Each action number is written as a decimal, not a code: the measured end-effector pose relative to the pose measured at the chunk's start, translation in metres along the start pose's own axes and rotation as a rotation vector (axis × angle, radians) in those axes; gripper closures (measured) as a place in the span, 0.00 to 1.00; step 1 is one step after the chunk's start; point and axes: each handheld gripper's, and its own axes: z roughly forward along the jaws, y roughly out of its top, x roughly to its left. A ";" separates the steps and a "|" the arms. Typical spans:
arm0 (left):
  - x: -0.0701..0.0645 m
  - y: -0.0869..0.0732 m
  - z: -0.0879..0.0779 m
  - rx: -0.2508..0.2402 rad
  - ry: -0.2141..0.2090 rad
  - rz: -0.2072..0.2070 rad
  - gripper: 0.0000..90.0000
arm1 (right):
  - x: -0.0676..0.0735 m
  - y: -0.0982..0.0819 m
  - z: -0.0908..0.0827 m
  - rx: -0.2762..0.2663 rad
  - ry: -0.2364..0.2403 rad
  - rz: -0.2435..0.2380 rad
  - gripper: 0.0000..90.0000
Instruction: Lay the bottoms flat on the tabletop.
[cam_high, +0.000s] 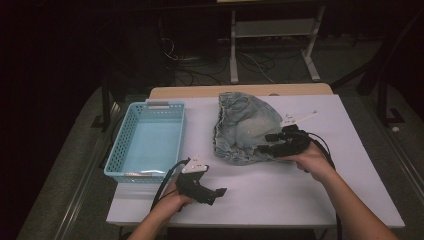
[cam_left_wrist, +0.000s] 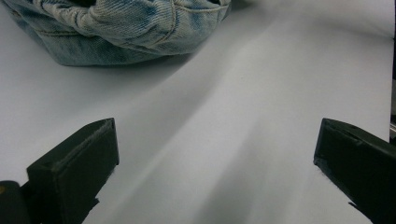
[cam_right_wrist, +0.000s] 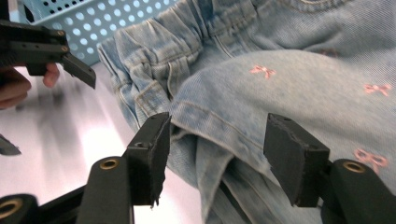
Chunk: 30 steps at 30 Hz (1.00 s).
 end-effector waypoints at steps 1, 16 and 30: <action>0.000 0.000 0.000 0.000 -0.001 0.000 0.00 | 0.001 0.000 0.002 0.002 0.004 0.002 0.44; 0.000 0.000 0.001 0.001 -0.002 0.002 0.00 | 0.012 0.005 0.031 0.024 -0.002 -0.019 0.37; -0.001 0.000 0.001 0.005 -0.004 0.007 0.00 | 0.011 0.001 0.035 0.031 -0.048 -0.054 0.71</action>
